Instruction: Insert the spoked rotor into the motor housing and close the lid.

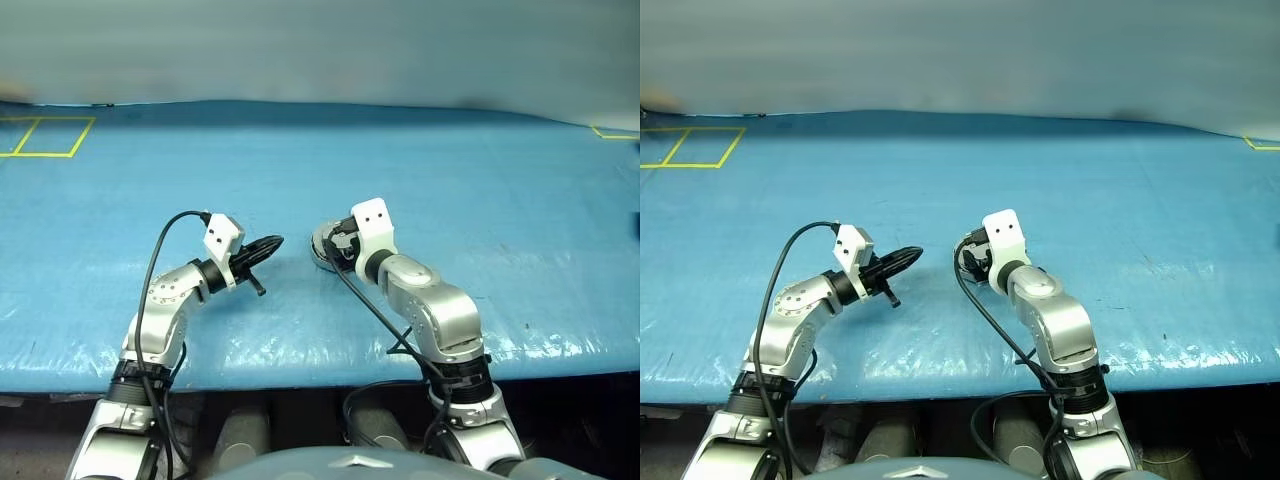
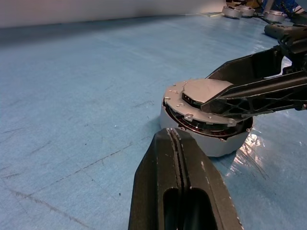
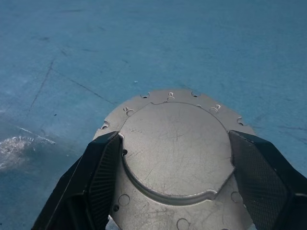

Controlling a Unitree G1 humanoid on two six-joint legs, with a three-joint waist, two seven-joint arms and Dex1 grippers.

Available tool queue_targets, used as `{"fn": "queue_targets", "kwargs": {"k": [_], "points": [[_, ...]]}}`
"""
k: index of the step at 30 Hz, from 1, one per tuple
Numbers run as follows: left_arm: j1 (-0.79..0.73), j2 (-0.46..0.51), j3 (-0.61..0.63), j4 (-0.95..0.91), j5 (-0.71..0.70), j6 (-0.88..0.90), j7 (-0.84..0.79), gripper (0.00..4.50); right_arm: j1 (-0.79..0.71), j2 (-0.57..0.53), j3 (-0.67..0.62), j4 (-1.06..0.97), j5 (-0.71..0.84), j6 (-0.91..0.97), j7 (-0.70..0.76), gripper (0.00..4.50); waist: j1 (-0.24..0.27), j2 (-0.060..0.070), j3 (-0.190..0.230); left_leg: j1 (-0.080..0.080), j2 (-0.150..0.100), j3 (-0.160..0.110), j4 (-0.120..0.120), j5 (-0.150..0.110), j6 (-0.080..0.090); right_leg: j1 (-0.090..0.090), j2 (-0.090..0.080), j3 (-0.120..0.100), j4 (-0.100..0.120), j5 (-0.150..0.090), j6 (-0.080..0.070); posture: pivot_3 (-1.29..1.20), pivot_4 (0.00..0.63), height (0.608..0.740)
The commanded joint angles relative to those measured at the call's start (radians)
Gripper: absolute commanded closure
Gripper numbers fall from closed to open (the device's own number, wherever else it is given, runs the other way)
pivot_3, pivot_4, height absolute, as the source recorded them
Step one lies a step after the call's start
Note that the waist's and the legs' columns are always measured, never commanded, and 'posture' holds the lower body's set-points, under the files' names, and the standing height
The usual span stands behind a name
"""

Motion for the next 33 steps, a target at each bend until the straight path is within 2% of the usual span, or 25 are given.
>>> {"fn": "queue_targets", "kwargs": {"k": [1, 13, 23, 28, 33], "points": [[-0.016, -0.003, 0.002, -0.004, 0.007, -0.024, -0.005, 4.5, -0.016, 0.008, 0.008, -0.031, -0.009, -0.005, -0.019, 1.29, 0.0, 0.0, 0.0, 0.0, 0.0, 0.0, 0.0, 0.0, 0.0, 0.0, 0.0, 0.0, 0.0, 0.0, 0.0, 0.0, 0.15, 0.74], [-0.01, 0.001, 0.01, -0.007, 0.006, -0.019, -0.004, 4.5, -0.02, 0.08, -0.02, 0.02, -0.032, 0.008, -0.107, 1.29, -0.006, 0.0, 0.0, 0.0, 0.0, 0.0, 0.0, 0.0, 0.0, 0.0, 0.0, 0.0, 0.0, 0.0, 0.0, 0.0, 0.15, 0.74], [-0.012, -0.006, 0.006, -0.004, 0.009, -0.02, -0.003, 4.5, -0.053, 0.087, 0.027, 0.012, -0.032, -0.002, -0.102, 1.29, -0.013, 0.0, 0.0, 0.0, 0.0, 0.0, 0.0, 0.0, 0.0, 0.0, 0.0, 0.0, 0.0, 0.0, 0.0, 0.0, 0.15, 0.74], [-0.012, -0.003, 0.008, -0.002, 0.01, -0.02, -0.004, 4.5, -0.088, 0.068, 0.034, -0.032, -0.004, -0.054, -0.044, 1.29, -0.014, 0.0, 0.0, 0.0, 0.0, 0.0, 0.0, 0.0, 0.0, 0.0, 0.0, 0.0, 0.001, 0.0, 0.0, 0.0, 0.15, 0.74], [-0.015, -0.006, 0.007, 0.001, 0.011, -0.022, -0.004, 4.5, -0.098, 0.077, 0.044, 0.026, -0.007, -0.069, -0.03, 1.29, -0.014, 0.0, 0.0, 0.0, 0.0, 0.0, 0.0, 0.0, 0.0, -0.001, 0.0, 0.0, 0.0, 0.0, 0.0, 0.0, 0.15, 0.74]]}}
